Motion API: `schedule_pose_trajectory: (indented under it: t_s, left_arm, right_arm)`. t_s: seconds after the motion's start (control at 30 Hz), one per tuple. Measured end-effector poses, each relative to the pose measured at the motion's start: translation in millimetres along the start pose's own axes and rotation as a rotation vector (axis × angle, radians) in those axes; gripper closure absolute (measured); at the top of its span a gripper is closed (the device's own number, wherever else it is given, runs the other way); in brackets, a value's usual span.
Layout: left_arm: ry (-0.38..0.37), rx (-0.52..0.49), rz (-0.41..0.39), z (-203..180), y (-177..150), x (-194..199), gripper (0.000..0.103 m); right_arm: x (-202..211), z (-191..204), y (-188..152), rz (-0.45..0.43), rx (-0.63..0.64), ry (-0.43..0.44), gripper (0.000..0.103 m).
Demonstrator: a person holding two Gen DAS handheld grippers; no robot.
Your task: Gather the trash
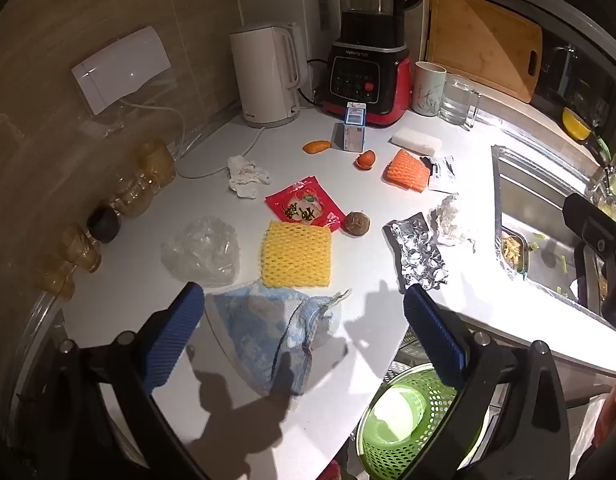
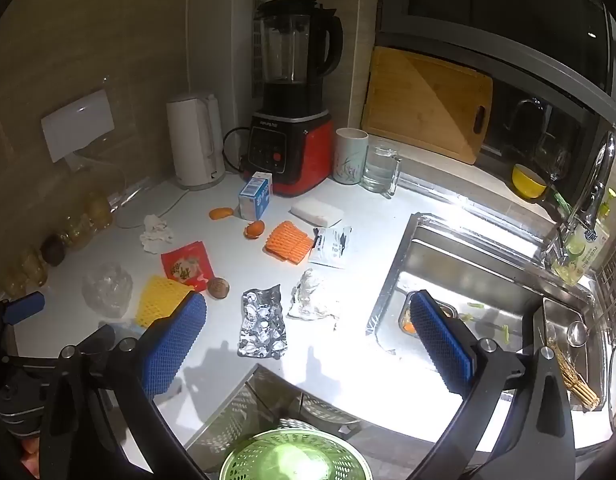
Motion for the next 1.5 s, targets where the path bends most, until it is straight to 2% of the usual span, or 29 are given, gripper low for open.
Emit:
schedule_pose_trajectory:
  t_s: [1.5]
  left_arm:
    - [-0.014, 0.017, 0.014, 0.2, -8.8, -4.2, 0.008]
  right_arm:
    - [0.1, 6.7, -8.8, 0.005, 0.031, -0.009, 0.002]
Point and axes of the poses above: each gripper's, at about its wrist camera, not at the fingertips, and x roughly against the way its jaws point, z to its left, y to its top, the point moved 5 cm from there along -x, roughly the way its jaws point, and after that the axes turned 9 degrees about -z, right-handed, at the moved point
